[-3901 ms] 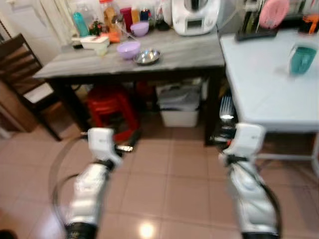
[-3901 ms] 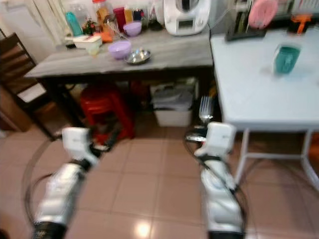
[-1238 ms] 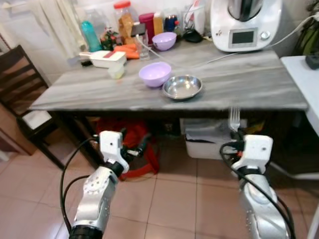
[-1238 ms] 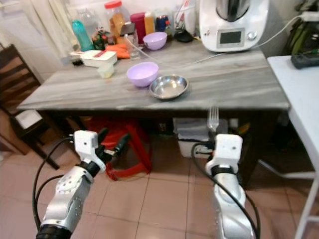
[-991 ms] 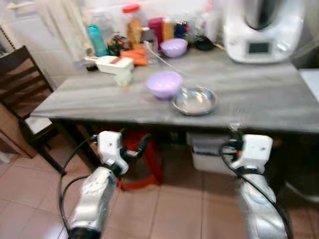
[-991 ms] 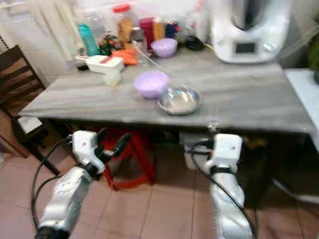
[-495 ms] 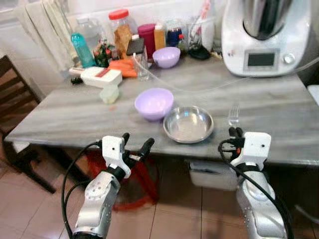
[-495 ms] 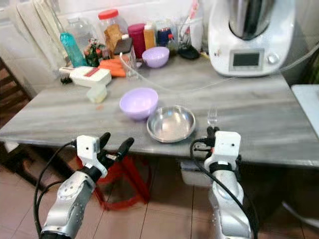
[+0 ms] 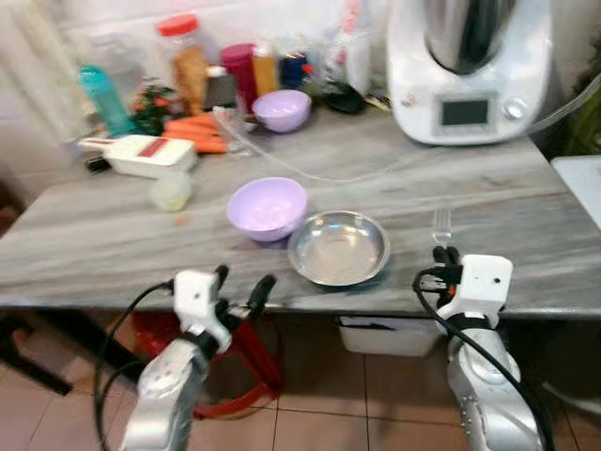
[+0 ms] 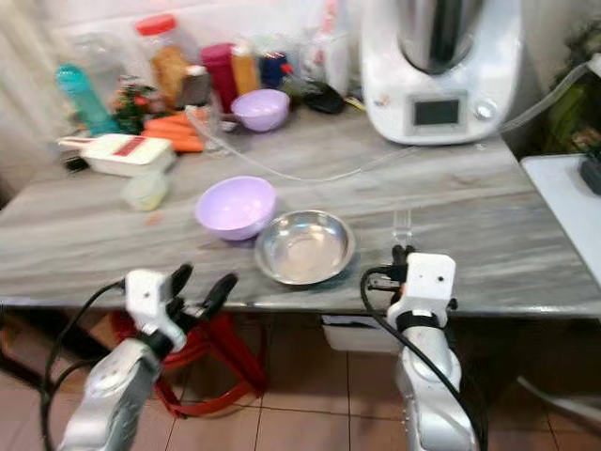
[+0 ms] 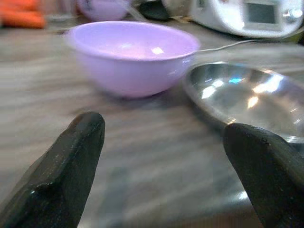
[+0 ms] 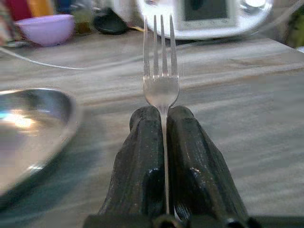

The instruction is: Setting the table

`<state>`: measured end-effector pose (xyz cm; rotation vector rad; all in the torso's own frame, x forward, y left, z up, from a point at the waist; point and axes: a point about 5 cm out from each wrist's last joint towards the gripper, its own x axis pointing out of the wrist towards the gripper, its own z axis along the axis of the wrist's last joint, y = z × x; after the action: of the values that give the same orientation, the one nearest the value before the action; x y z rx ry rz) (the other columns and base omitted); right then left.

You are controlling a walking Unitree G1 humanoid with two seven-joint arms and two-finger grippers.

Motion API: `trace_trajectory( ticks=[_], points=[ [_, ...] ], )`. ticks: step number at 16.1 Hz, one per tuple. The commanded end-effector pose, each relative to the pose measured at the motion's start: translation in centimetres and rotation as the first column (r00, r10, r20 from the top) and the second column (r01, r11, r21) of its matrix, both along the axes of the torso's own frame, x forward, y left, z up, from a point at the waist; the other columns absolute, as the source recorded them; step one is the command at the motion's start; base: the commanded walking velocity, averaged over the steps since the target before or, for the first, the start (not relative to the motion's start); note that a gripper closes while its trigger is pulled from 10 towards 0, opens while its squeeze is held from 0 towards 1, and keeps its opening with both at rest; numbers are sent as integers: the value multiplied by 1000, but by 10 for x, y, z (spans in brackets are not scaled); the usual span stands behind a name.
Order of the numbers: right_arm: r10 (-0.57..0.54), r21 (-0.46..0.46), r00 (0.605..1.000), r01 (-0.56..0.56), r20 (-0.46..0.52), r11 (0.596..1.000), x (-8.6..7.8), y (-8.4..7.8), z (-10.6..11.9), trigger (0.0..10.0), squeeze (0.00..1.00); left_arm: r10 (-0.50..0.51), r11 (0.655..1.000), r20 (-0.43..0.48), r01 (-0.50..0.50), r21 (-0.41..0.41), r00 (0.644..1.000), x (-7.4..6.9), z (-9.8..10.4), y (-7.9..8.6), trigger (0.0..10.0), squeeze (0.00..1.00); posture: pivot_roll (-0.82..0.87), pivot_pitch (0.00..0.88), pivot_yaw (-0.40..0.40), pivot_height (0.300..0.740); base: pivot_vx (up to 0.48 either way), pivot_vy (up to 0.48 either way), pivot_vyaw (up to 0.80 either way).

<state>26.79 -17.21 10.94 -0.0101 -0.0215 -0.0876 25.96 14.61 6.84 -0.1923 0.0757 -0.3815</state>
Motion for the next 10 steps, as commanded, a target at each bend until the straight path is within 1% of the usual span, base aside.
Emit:
trace_trajectory(
  ticks=[1, 5, 6, 7, 8, 10],
  points=[
    [21, -2, 999, -21, 34, 1000, 2, 7, 8, 10000, 0, 0, 1000, 7, 0, 4, 1000, 0, 4, 6, 10000, 0, -72, 10, 137, 740, 0, 0, 0],
    [-44, -20, 999, 44, 26, 999, 2, -9, 10, 10000, 0, -145, 989, -6, 145, -6, 989, -12, 5, 2, 10000, 0, -84, 32, 141, 740, 0, 0, 0],
    [-76, -35, 997, 76, 11, 996, 2, -18, 10, 10000, 0, -206, 979, -12, 206, -11, 978, -17, 5, 0, 10000, 0, -90, 44, 141, 740, 0, 0, 0],
    [-89, -28, 996, 89, 1, 996, 1, -21, 9, 10000, 0, -226, 974, -15, 225, -16, 974, -19, 5, 0, 10000, 0, -90, 48, 141, 740, 0, 0, 0],
    [-99, -15, 995, 99, -12, 995, 2, -25, 8, 10000, 0, -243, 970, -18, 242, -9, 970, -20, 6, 0, 10000, 0, -89, 52, 138, 740, 0, 0, 0],
    [-103, -14, 995, 103, -7, 995, 4, -30, 11, 10000, 0, -283, 958, -10, 284, 44, 959, -22, 7, 2, 10000, 0, -81, 71, 127, 740, 0, 0, 0]
  ],
)
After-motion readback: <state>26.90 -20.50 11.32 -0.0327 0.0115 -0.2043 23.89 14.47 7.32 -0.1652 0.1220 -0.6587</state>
